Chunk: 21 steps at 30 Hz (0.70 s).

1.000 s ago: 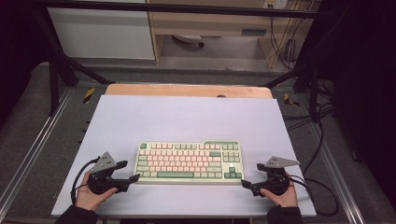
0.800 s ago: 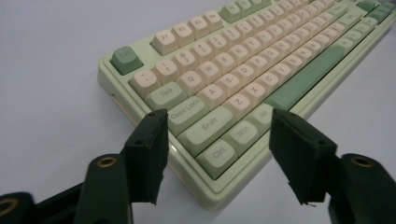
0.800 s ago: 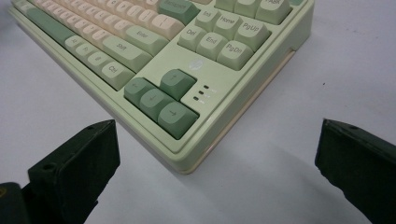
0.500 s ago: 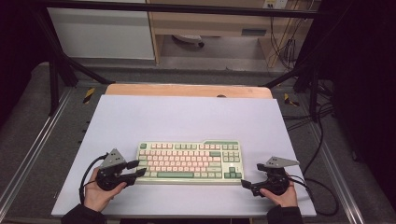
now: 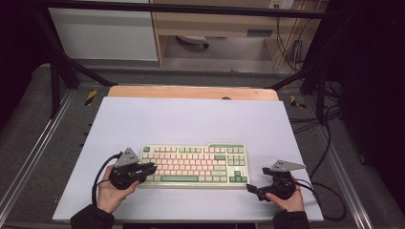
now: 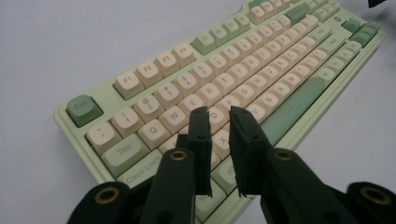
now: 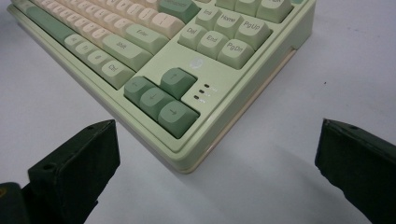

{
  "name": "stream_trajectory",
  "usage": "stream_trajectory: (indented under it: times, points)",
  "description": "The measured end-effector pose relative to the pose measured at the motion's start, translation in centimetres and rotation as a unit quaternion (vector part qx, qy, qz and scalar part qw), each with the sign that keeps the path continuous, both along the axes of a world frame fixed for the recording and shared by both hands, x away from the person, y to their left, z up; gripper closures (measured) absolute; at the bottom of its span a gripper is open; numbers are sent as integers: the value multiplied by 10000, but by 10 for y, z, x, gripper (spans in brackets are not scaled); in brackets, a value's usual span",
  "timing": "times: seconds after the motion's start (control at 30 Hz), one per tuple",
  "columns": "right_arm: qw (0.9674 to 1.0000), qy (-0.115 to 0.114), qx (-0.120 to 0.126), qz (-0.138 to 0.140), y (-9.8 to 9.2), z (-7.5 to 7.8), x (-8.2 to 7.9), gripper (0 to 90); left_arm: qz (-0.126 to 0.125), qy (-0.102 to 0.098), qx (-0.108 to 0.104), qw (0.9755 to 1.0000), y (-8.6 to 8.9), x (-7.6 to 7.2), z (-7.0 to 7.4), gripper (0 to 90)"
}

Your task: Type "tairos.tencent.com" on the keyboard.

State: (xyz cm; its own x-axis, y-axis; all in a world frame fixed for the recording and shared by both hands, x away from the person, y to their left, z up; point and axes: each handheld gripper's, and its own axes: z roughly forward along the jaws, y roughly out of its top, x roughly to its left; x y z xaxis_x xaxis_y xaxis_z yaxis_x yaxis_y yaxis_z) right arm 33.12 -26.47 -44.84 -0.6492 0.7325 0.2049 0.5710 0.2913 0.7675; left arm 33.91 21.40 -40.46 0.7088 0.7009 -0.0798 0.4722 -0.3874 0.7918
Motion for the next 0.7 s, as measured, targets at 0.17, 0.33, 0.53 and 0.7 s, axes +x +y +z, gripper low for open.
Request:
stream_trajectory:
  times: [0.17,0.33,0.53,0.7]
  points:
    - [10000,-2,9,-13,0,0,0,4,-64,30,9,10000,-12,6,0,846]
    - [10000,3,-4,-4,0,0,0,4,-118,31,34,9999,-20,9,0,879]
    - [10000,11,-18,4,0,0,0,4,-188,53,42,9998,-30,15,0,896]
    - [10000,22,-34,14,1,-1,0,4,-239,36,112,9996,-40,19,0,897]
